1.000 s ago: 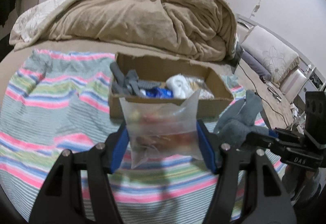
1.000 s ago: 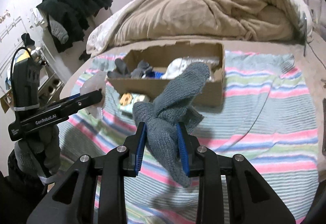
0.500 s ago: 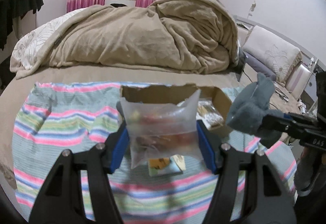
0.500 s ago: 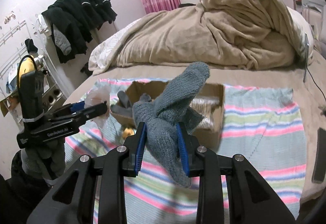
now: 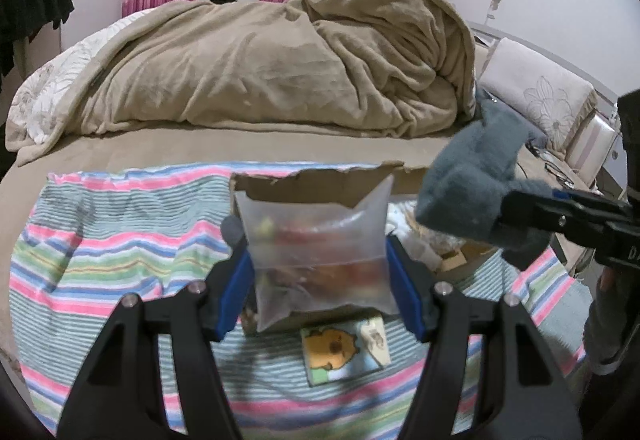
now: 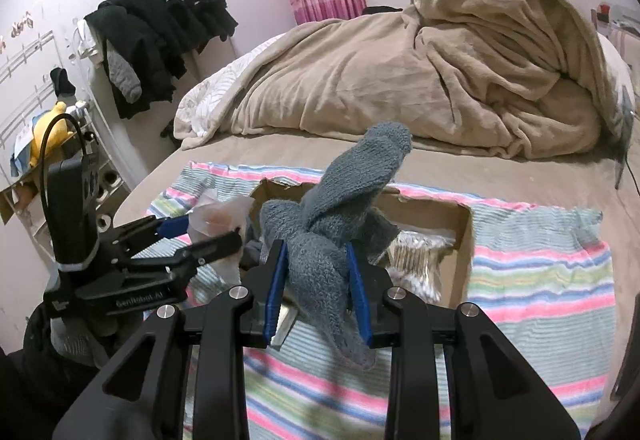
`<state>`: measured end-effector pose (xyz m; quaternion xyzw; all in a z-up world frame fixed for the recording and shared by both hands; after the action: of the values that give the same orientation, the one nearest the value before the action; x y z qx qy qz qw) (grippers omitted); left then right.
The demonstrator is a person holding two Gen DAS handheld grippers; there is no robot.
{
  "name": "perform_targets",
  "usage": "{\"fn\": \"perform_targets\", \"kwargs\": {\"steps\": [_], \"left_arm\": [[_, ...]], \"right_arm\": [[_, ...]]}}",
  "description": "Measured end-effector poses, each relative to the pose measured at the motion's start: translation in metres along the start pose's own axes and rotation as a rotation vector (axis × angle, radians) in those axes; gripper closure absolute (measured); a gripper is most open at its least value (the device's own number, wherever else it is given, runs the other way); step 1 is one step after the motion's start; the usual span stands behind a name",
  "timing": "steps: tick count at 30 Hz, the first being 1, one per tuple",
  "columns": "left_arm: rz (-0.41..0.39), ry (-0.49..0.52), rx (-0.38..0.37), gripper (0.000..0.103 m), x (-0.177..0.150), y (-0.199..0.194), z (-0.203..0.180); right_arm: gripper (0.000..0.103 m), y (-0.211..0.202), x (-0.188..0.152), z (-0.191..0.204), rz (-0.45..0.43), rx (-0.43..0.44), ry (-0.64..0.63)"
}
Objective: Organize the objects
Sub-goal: 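Carry food bag into box with left tool while right tool carries knit glove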
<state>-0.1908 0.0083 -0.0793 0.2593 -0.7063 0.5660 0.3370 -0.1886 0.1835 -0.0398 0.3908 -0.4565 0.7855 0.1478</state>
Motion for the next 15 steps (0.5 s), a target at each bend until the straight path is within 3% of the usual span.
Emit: {"fn": "perform_targets", "kwargs": {"steps": [10, 15], "left_arm": [[0.062, -0.01, -0.031, 0.036, -0.013, 0.039, -0.001], [0.092, -0.021, -0.074, 0.036, -0.017, 0.053, -0.005]], "right_arm": [[0.071, 0.041, 0.016, -0.009, 0.024, 0.001, -0.006], [0.071, 0.073, 0.012, -0.011, 0.088, 0.01, -0.001]]}}
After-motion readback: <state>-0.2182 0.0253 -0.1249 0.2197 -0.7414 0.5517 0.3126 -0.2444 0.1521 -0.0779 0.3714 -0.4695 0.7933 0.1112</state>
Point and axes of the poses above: each gripper's, at about its wrist camera, not at the fingertips, and y roughly the way its jaws point, z to its left, x to its top, the point moved 5 cm from there along y, roughly the way its jaws point, and after that the axes turned 3 degrees about y, right-handed, at the moved point
